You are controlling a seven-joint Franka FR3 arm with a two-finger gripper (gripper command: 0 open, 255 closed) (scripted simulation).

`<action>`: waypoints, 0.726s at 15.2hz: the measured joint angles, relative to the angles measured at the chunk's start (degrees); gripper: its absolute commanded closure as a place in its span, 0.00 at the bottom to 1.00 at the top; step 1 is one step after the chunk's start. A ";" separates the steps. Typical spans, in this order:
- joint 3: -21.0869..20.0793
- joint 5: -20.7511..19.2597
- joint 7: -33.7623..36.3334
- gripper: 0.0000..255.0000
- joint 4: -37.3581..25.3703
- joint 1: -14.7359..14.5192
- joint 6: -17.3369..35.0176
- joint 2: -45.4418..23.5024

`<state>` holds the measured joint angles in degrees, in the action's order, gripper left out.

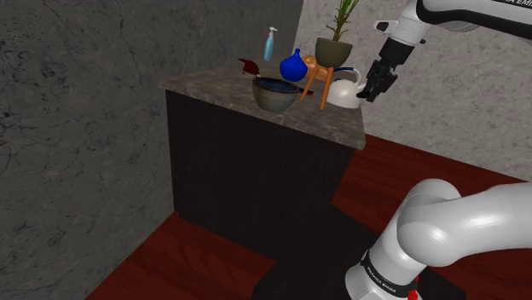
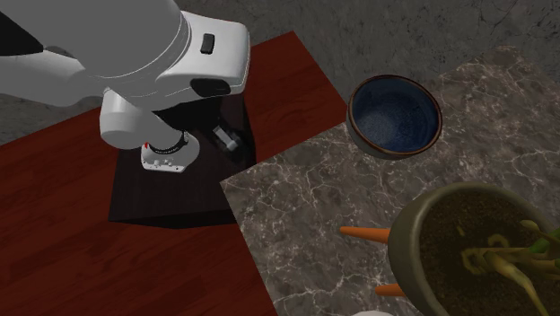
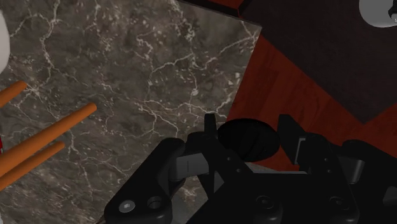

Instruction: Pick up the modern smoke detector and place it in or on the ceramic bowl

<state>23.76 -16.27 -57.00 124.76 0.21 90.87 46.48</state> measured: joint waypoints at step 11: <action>-0.10 4.37 2.52 1.00 -11.34 -4.77 2.37 -14.25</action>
<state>23.66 -11.90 -54.48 113.42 -4.56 93.24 32.22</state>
